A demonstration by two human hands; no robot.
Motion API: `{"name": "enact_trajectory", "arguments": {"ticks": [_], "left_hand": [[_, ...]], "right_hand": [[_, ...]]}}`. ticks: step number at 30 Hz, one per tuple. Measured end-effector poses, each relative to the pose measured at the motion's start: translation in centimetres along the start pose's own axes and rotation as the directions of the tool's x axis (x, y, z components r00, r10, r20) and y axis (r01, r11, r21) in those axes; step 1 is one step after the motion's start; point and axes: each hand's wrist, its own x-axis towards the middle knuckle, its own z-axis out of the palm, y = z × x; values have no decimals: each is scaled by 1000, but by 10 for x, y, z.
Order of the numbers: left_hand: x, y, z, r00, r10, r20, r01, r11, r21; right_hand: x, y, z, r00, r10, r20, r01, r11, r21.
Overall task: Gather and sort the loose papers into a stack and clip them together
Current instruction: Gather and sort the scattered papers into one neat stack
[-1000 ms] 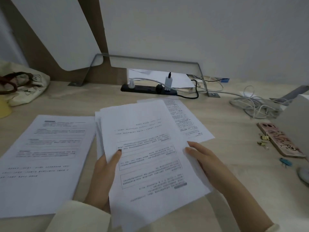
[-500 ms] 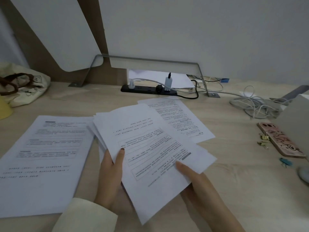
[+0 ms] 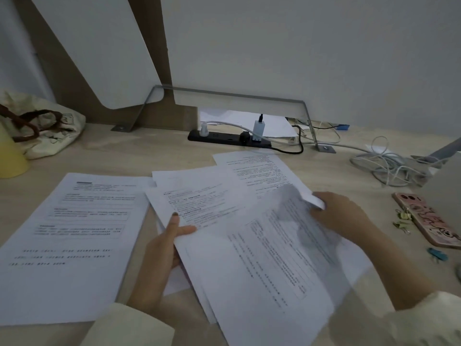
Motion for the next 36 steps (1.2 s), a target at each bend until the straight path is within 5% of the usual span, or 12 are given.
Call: {"name": "enact_trajectory", "arguments": {"ticks": [3, 7, 15, 23, 31, 36], "left_hand": [[-2, -2, 8, 1000, 21, 20, -23, 992, 126], [-3, 0, 7, 998, 35, 48, -42, 987, 152], [1, -3, 7, 996, 45, 71, -62, 965, 256], [8, -14, 13, 996, 41, -78, -24, 978, 209], [10, -21, 16, 989, 138, -54, -120, 961, 250], [16, -24, 17, 984, 161, -76, -135, 955, 264]], "right_hand": [[11, -38, 10, 960, -273, -61, 256, 946, -200], [25, -83, 23, 782, -589, -202, 495, 785, -373], [30, -140, 52, 610, -781, -137, 668, 599, -442], [42, -170, 73, 703, -704, -98, 631, 681, -371], [60, -187, 51, 868, -472, -154, 449, 879, -164], [66, -193, 57, 870, -477, -122, 459, 876, -152]]}}
